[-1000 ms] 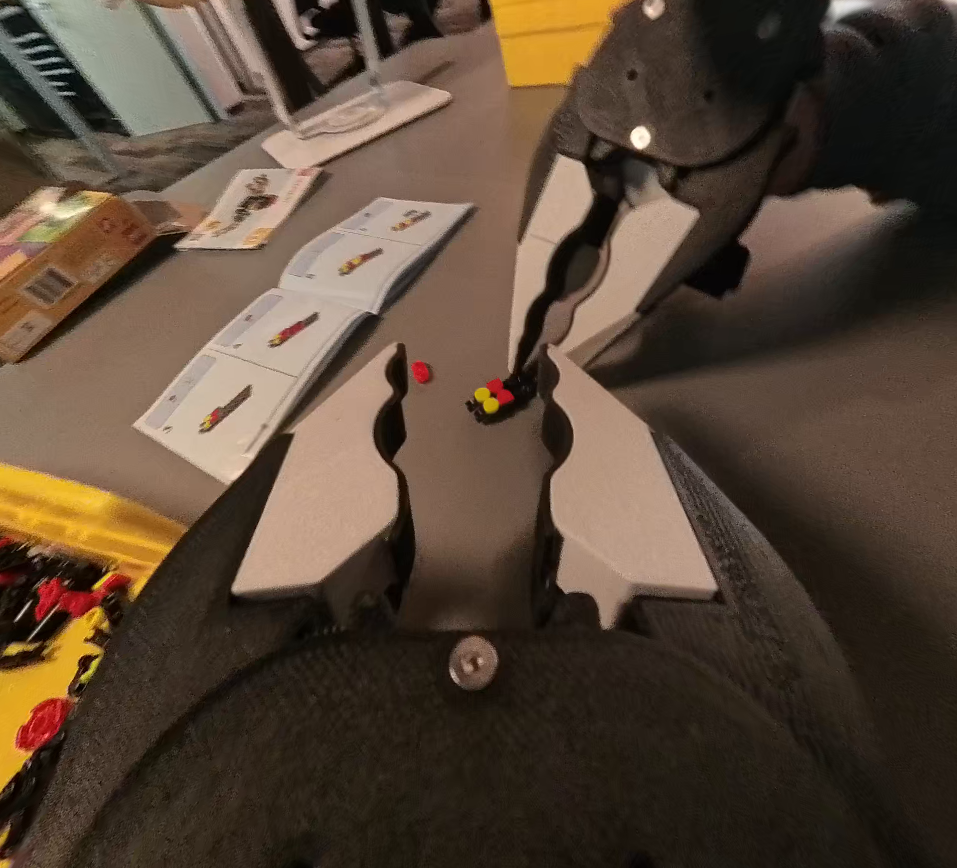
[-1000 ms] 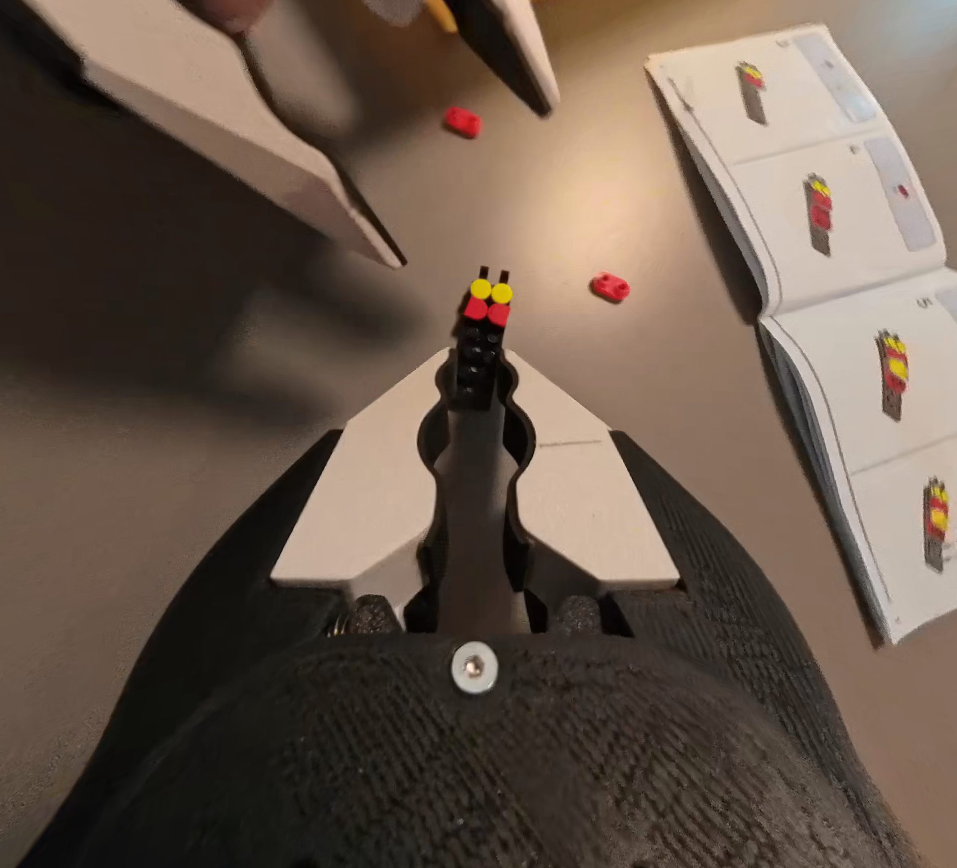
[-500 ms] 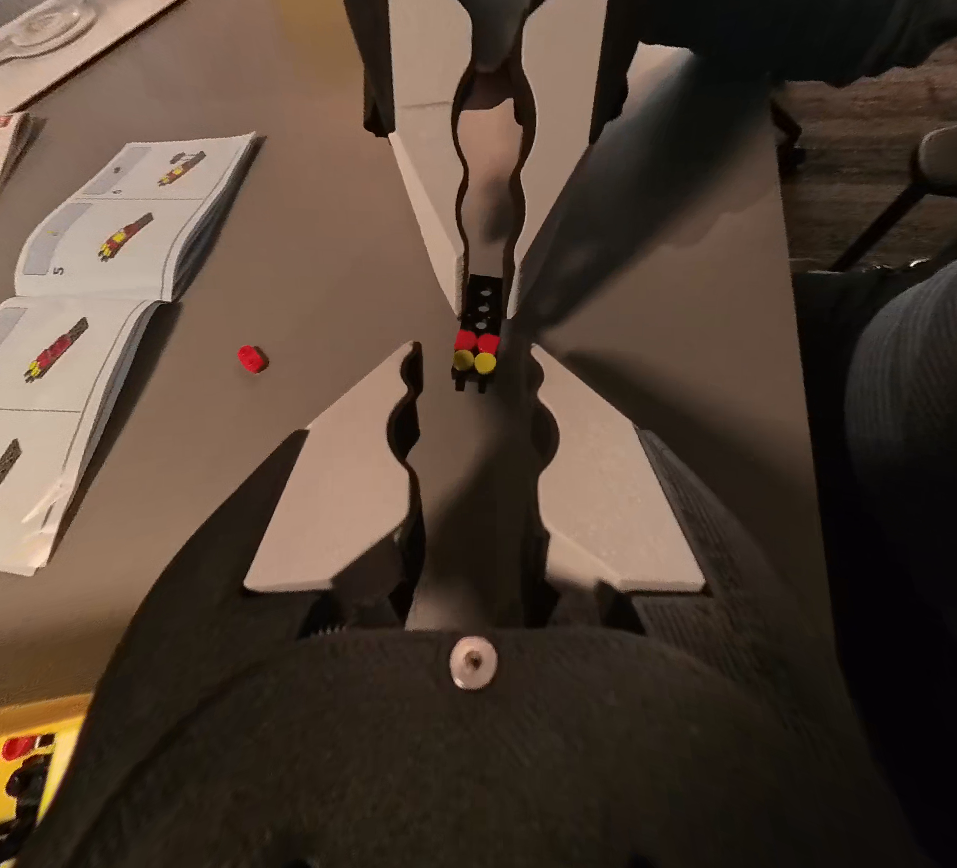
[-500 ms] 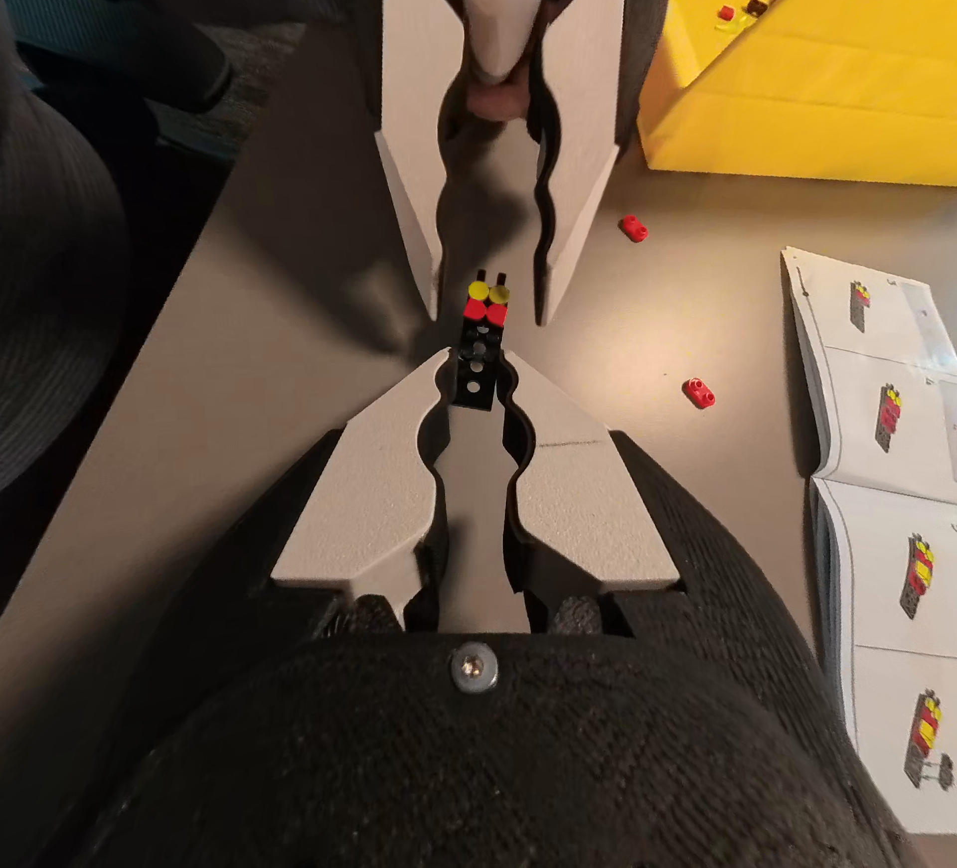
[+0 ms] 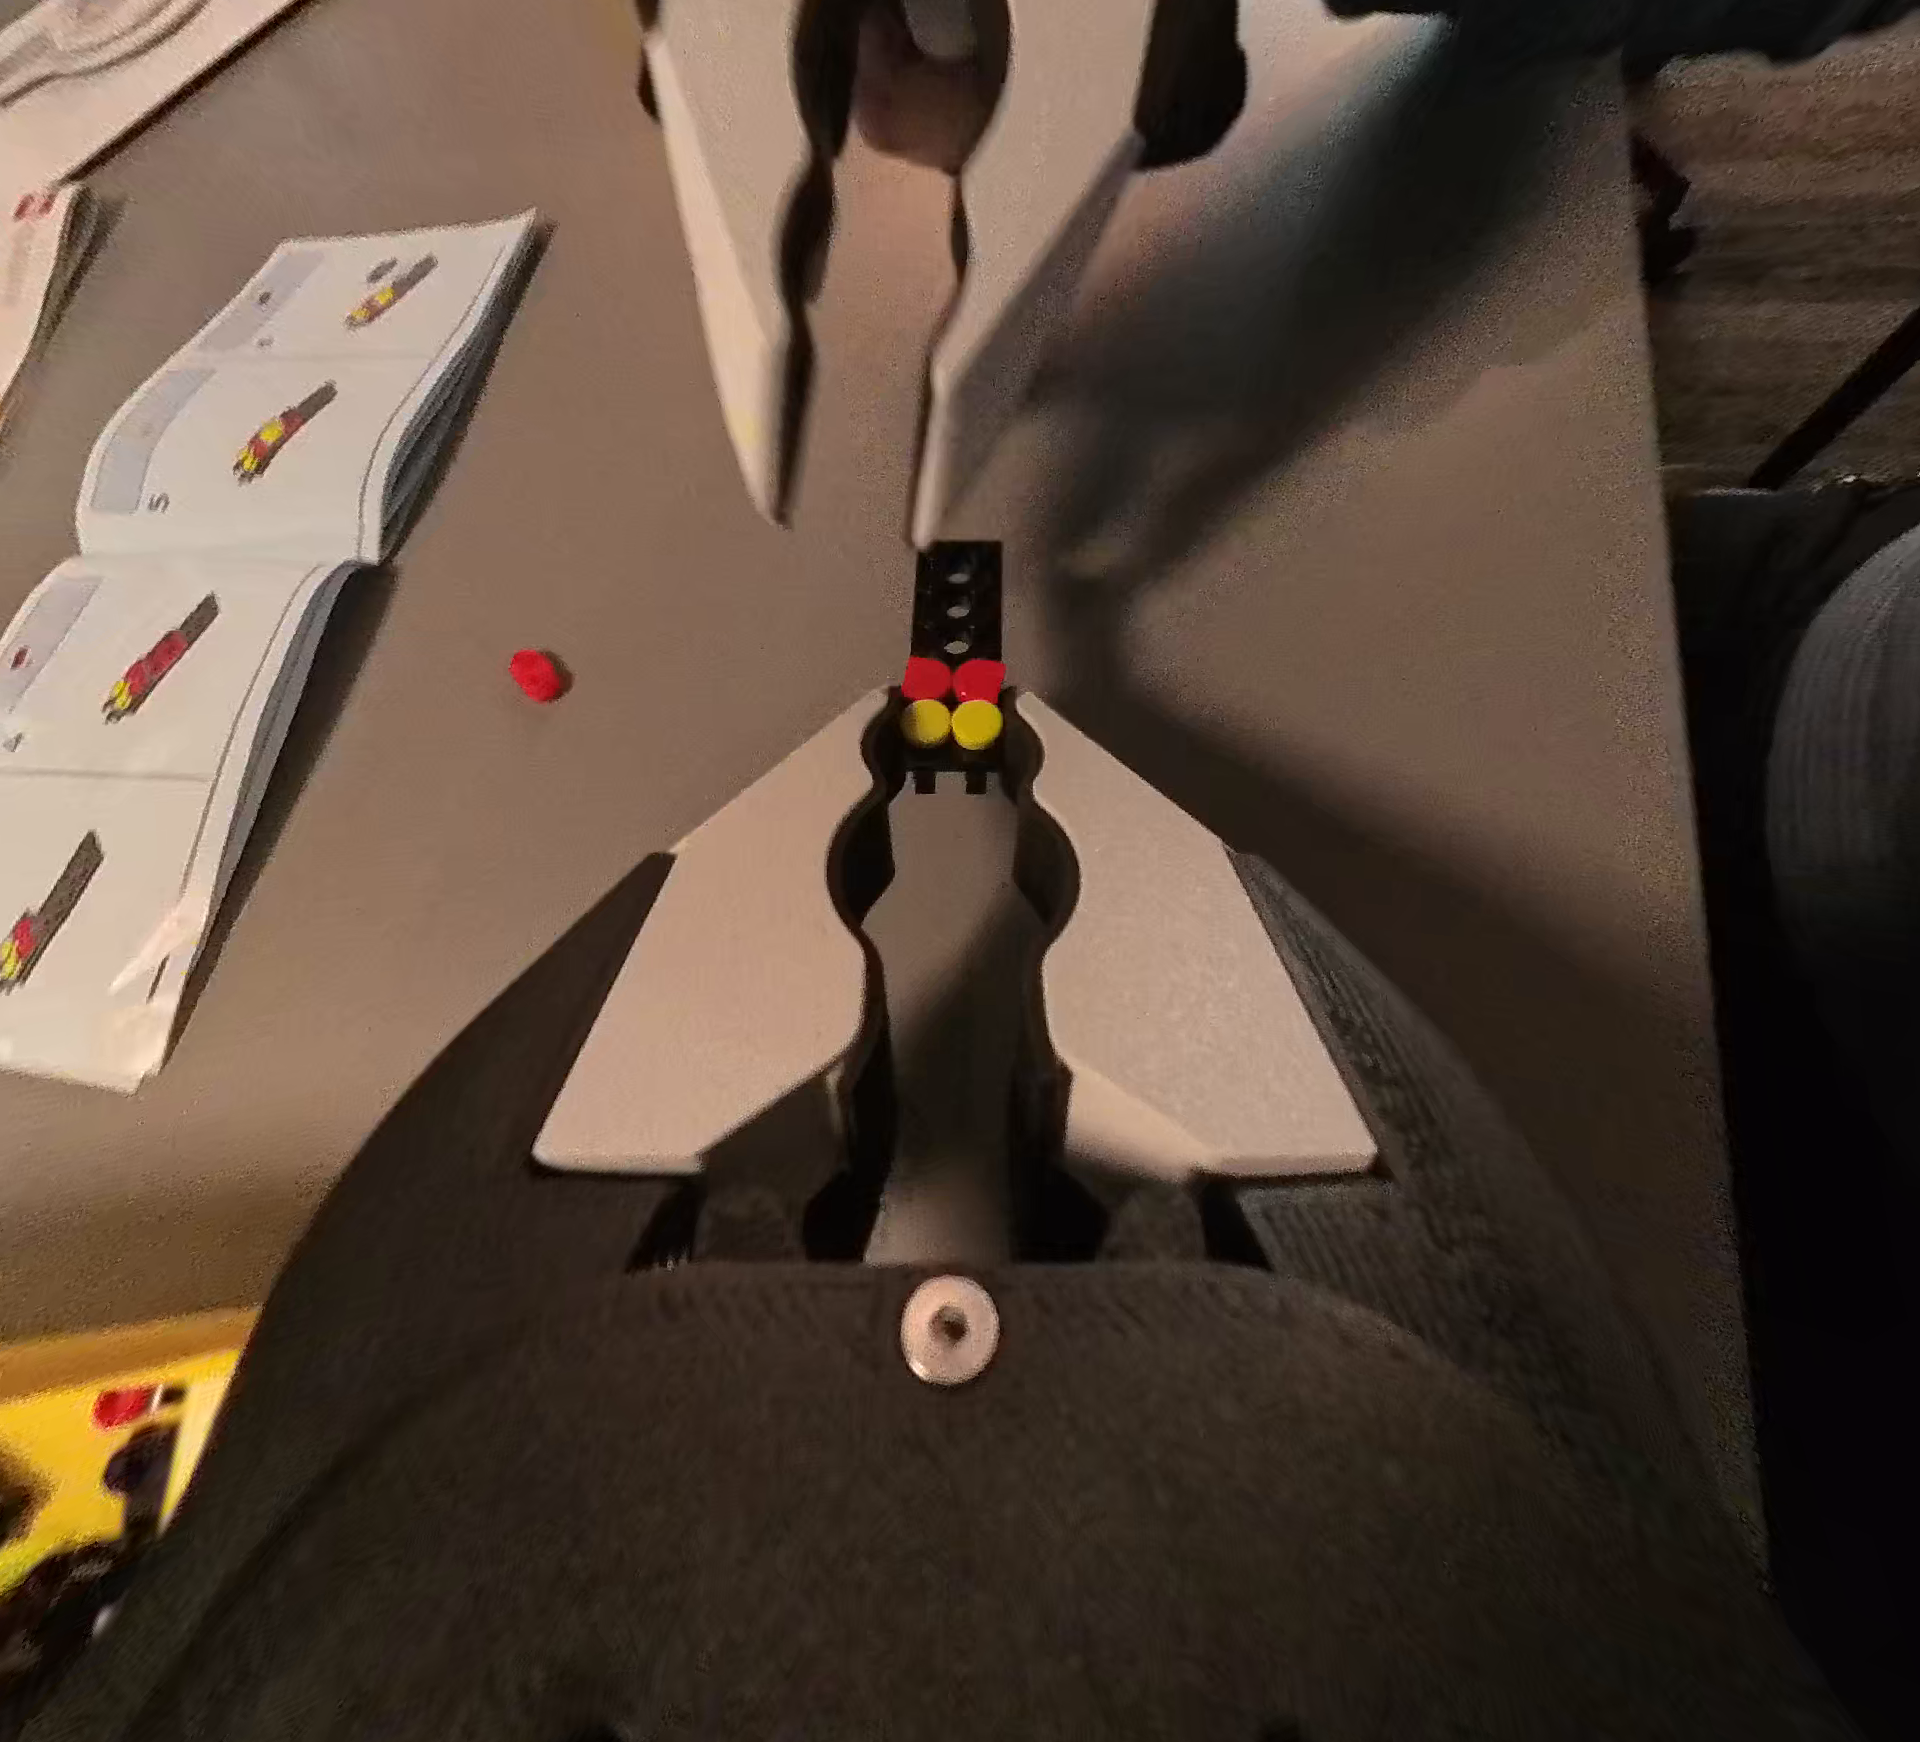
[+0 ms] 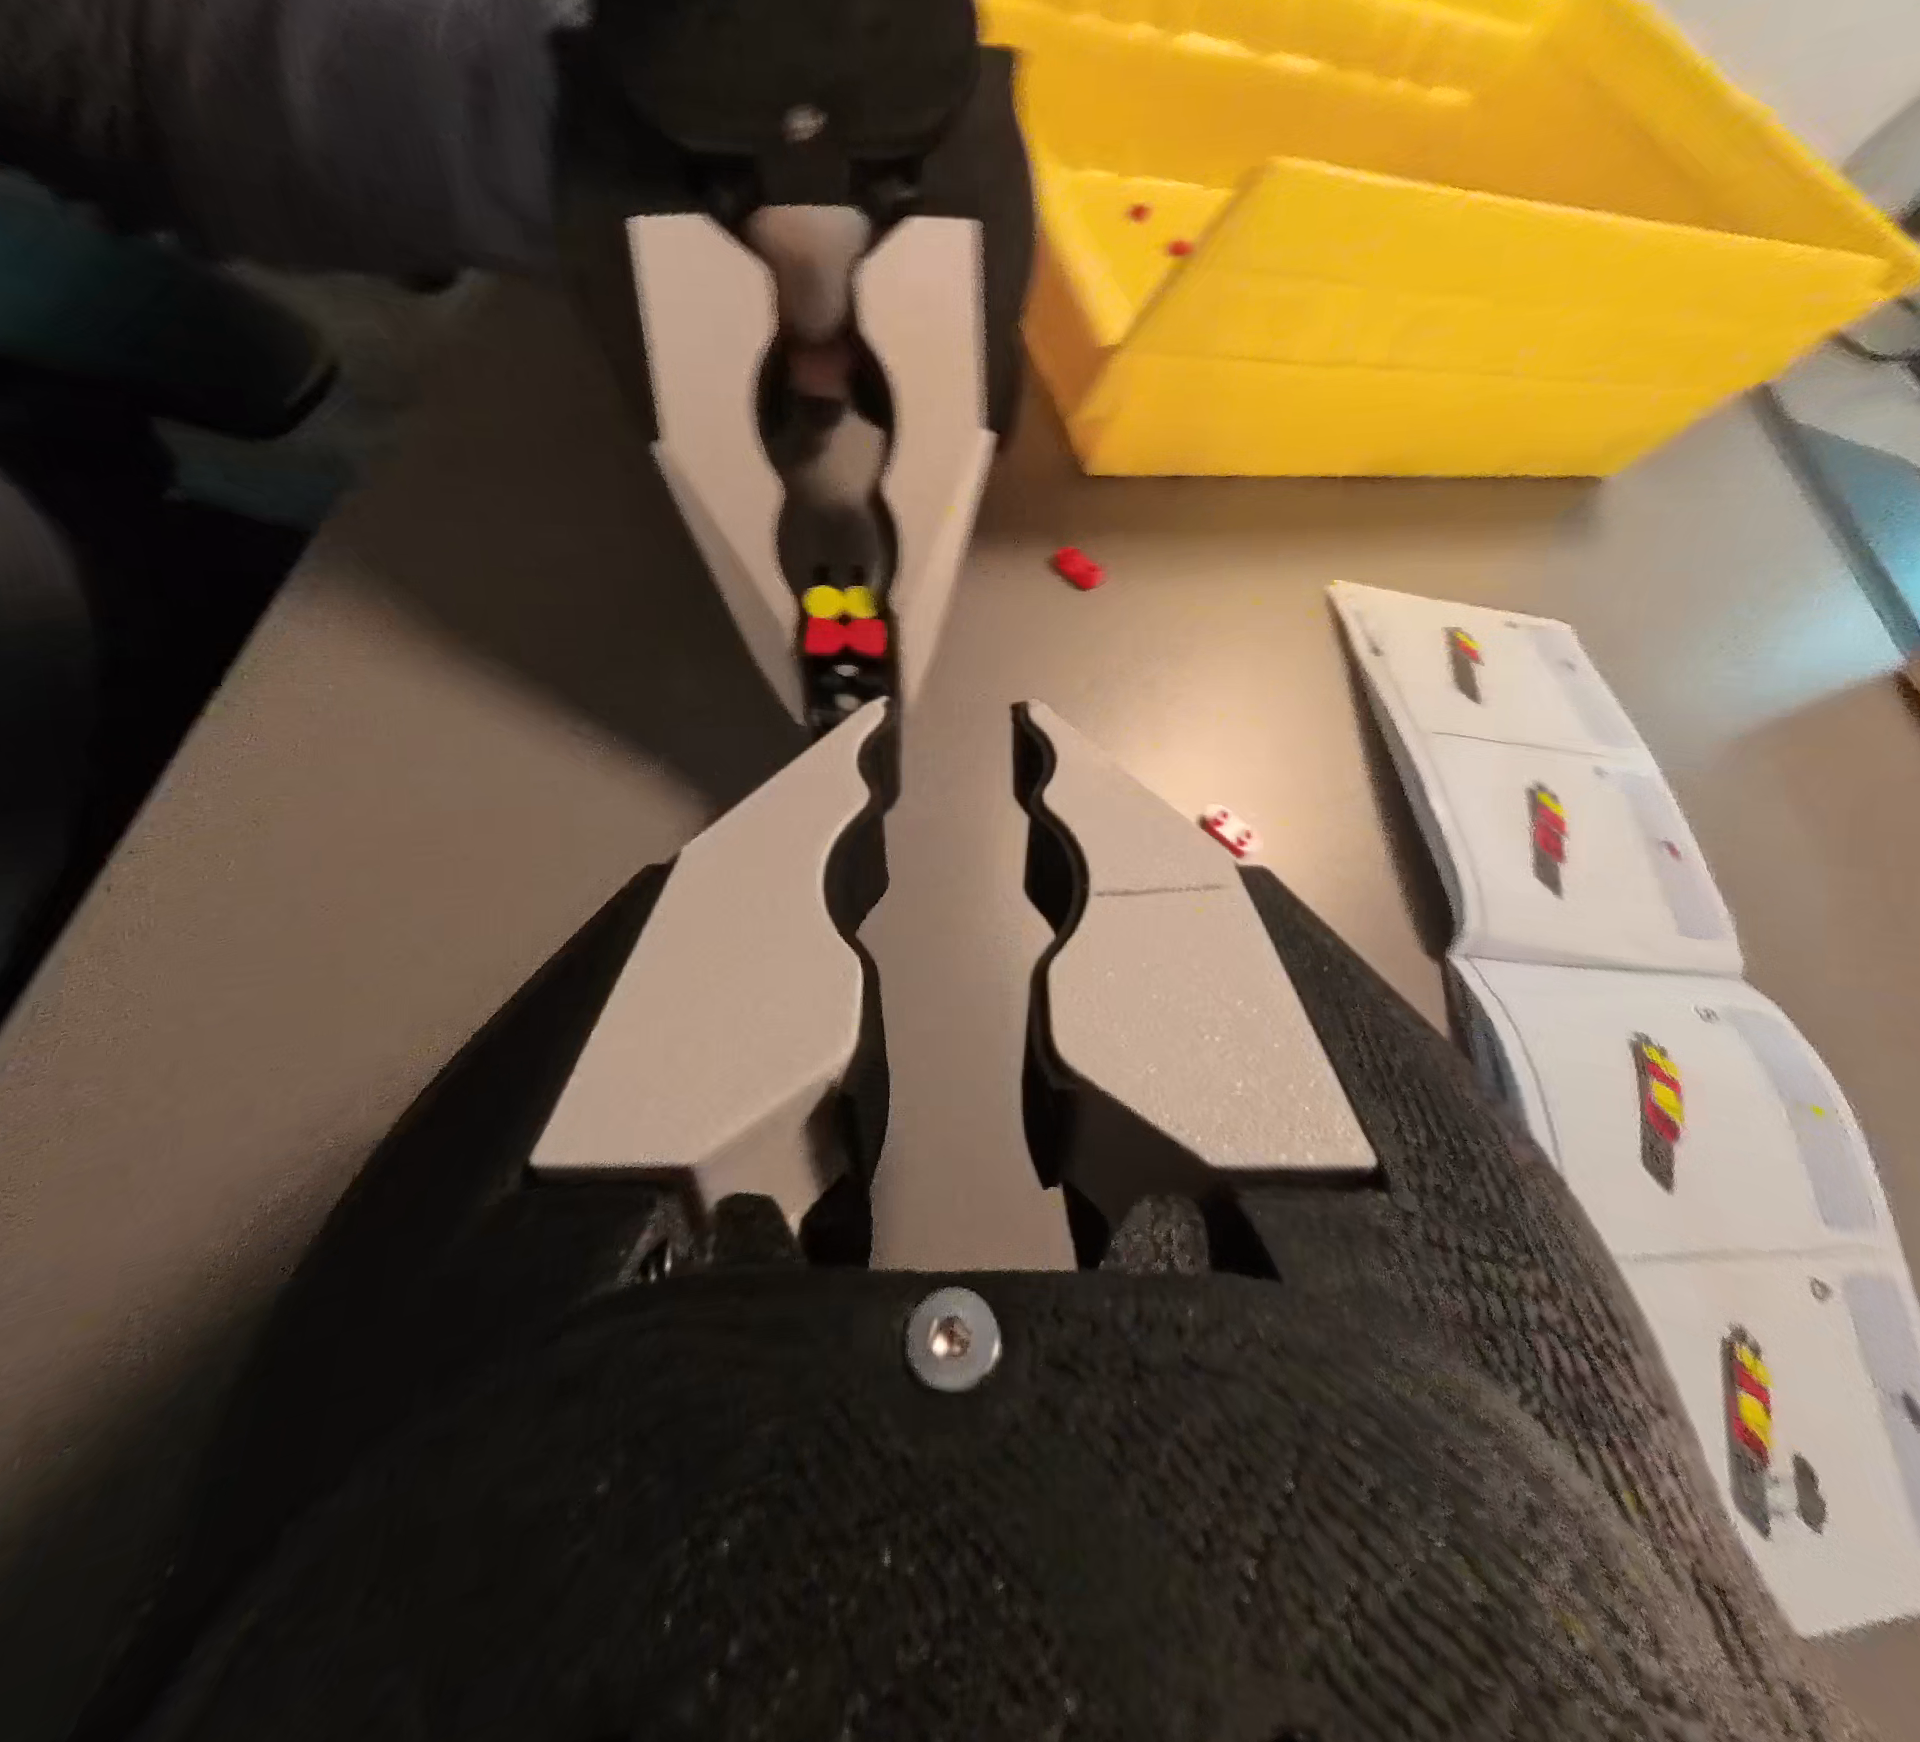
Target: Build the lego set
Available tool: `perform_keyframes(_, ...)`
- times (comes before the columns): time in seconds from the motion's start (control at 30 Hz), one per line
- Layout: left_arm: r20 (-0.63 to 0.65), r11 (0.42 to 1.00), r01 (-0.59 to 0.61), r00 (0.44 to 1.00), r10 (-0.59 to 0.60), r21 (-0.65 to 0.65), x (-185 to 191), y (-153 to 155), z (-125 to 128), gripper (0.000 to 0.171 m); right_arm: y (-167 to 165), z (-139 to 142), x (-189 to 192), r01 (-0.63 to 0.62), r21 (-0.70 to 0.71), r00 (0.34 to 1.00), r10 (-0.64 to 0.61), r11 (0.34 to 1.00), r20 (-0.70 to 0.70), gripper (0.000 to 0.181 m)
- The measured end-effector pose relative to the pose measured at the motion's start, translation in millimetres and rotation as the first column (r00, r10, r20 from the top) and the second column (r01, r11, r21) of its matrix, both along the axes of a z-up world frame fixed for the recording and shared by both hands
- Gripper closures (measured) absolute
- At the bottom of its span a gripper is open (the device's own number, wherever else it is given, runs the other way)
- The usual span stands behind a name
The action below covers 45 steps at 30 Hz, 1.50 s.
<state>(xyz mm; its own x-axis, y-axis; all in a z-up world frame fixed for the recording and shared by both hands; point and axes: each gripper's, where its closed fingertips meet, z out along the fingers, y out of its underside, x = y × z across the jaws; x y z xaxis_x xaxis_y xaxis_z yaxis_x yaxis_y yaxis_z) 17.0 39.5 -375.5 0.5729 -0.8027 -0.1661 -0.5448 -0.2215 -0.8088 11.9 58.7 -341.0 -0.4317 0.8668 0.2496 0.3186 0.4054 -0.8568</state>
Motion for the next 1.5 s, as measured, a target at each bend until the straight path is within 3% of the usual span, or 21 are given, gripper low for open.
perform_keyframes(0.13, 0.001, 0.999, -0.036, 0.999, 0.036, -0.015, -18.5, 0.3, -1.0, 0.155, 42.6, -17.0, -12.3, 0.056, 0.031, 0.998, -0.057, 0.998, 0.038, 0.145)
perform_keyframes(0.27, 0.006, 0.998, -0.046, 0.999, 0.046, -0.048, -23.5, -0.3, -3.5, 0.155, 68.5, -33.8, -28.1, -0.047, 0.049, 0.995, 0.042, 0.998, 0.092, 0.152)
perform_keyframes(0.43, -0.012, 0.996, -0.054, 0.999, 0.053, -0.074, -23.8, 0.6, -8.4, 0.154, 77.1, -30.4, -45.3, -0.189, -0.006, 0.977, 0.189, 0.982, 0.096, 0.147)
perform_keyframes(0.6, 0.01, 0.994, -0.085, 0.996, 0.086, -0.074, -26.2, 5.3, -5.8, 0.155, 74.6, -42.3, -41.7, -0.311, -0.096, 0.918, 0.325, 0.946, 0.227, 0.157)
perform_keyframes(0.73, 0.034, 0.992, -0.105, 0.994, 0.108, -0.077, -28.3, 8.1, -3.1, 0.155, 71.7, -47.6, -40.5, -0.35, -0.085, 0.896, 0.36, 0.933, 0.261, 0.16)
perform_keyframes(0.9, 0.03, 0.99, -0.136, 0.99, 0.137, -0.043, -30.1, 12.7, -0.7, 0.155, 69.9, -48.0, -37.5, -0.34, -0.053, 0.906, 0.342, 0.939, 0.249, 0.173)
perform_keyframes(1.4, 0.034, 0.984, -0.177, 0.984, 0.178, -0.027, -33.6, 17.8, 1.1, 0.155, 60.9, -47.4, -36.0, -0.283, -0.121, 0.908, 0.306, 0.952, 0.285, 0.175)
perform_keyframes(1.5, 0.052, 0.973, -0.228, 0.972, 0.229, -0.023, -39.4, 23.4, 3.7, 0.154, 50.5, -20.0, -36.2, -0.303, -0.142, 0.922, 0.327, 0.942, 0.205, 0.176)
